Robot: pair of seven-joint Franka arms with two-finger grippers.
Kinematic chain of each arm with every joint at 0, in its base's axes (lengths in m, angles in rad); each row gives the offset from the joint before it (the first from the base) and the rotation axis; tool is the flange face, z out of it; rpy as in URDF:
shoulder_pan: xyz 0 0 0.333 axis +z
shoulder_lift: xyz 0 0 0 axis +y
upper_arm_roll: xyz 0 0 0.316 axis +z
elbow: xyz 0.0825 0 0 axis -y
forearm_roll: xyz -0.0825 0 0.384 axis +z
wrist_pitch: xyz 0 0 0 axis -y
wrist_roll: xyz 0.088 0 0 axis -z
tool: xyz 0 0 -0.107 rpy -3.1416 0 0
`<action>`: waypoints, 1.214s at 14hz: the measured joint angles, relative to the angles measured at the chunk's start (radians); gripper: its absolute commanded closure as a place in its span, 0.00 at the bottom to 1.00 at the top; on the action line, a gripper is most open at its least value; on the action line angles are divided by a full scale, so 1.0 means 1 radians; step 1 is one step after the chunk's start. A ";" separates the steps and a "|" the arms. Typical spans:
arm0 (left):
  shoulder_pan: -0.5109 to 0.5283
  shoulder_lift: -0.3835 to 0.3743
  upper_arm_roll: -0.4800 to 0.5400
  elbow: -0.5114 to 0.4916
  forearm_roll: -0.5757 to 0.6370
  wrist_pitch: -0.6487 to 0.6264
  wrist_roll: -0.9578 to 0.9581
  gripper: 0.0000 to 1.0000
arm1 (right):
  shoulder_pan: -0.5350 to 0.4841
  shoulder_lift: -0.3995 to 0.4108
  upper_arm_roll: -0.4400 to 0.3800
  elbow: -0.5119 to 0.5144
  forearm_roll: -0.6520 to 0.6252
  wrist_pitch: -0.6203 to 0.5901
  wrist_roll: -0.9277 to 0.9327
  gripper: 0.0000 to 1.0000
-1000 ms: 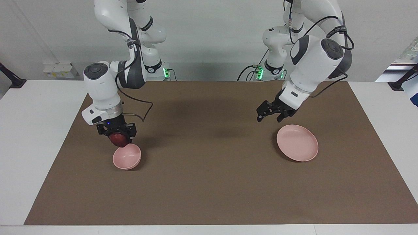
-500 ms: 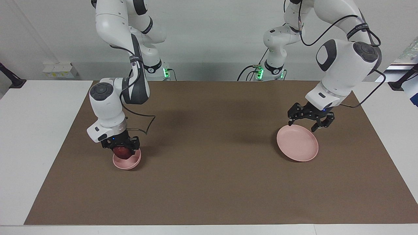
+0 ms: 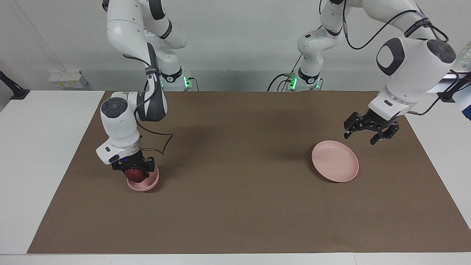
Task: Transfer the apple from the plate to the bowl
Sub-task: 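Lower the apple into the pink bowl and open the right gripper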
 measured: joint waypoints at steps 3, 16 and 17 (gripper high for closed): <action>0.000 -0.006 0.008 0.040 0.001 -0.023 -0.058 0.00 | 0.000 0.008 0.000 0.000 0.000 0.000 0.000 0.47; 0.000 -0.058 0.042 0.044 0.002 -0.105 -0.072 0.00 | 0.000 0.014 0.002 0.041 0.018 0.004 0.011 0.00; 0.000 -0.065 0.043 0.045 0.002 -0.130 -0.074 0.00 | 0.001 0.010 0.002 0.053 0.028 -0.003 0.017 0.00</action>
